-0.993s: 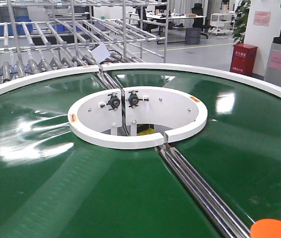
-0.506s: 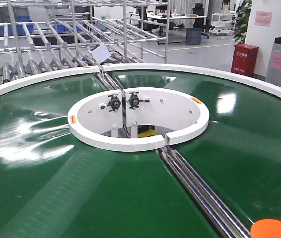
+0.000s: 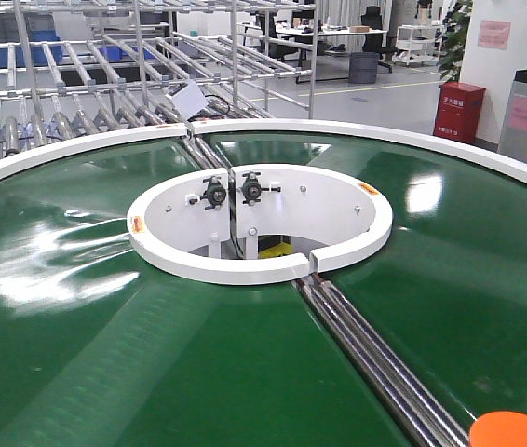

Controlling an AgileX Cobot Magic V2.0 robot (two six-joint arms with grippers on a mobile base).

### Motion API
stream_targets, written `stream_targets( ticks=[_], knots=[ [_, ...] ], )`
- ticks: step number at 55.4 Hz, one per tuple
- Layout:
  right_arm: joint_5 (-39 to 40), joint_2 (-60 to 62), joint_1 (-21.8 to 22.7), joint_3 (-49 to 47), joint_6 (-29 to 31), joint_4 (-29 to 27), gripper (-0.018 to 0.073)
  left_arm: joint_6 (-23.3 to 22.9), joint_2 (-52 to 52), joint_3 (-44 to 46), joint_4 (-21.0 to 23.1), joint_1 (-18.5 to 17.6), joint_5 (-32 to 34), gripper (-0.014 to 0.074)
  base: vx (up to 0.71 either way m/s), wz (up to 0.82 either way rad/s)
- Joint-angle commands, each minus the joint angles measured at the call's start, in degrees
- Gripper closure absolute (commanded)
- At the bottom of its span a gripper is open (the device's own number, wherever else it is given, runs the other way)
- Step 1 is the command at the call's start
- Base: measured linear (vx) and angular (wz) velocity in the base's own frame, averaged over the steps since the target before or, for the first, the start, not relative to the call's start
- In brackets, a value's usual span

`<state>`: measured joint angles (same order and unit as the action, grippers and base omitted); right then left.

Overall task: Grab orange capacitor from left shelf to right conveyor
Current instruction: 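Lower the held cylinder with the right gripper onto the green belt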

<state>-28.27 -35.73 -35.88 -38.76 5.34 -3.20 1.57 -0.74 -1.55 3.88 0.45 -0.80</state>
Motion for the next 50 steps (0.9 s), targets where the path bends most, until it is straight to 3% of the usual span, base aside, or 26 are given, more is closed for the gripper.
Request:
stream_targets(
  ticks=[1,21,26,34,40,50],
  knots=[
    [4.57,-0.14,-0.06,-1.78,0.17,0.24,0.0243,-0.06,-0.59,-1.86,0.35,-0.5,4.73,0.0603,0.0,0.0],
    [7.41,-5.19,0.03,-1.78,-0.46,2.5,0.0243,-0.06,-0.59,-1.86,0.35,-0.5,4.73,0.0603,0.0,0.0],
    [12.53,-9.9,0.03,-1.78,-3.53,5.52,0.0243,-0.06,-0.59,-1.86,0.35,-0.5,4.73,0.0603,0.0,0.0],
    [23.98,-19.23,0.54,-2.6,-13.62,14.08,0.0243,-0.06,-0.59,-1.86,0.35,-0.5,4.73,0.0603,0.0,0.0],
    [27.9,-27.19,4.19,-5.01,-16.55,14.77,0.0243,-0.06,-0.59,-1.86,0.35,-0.5,4.73,0.0603,0.0,0.0],
    [36.43,-41.13,8.76,-9.45,-16.27,14.75,0.0243,-0.06,-0.59,-1.86,0.35,-0.5,4.73,0.0603,0.0,0.0]
  ],
)
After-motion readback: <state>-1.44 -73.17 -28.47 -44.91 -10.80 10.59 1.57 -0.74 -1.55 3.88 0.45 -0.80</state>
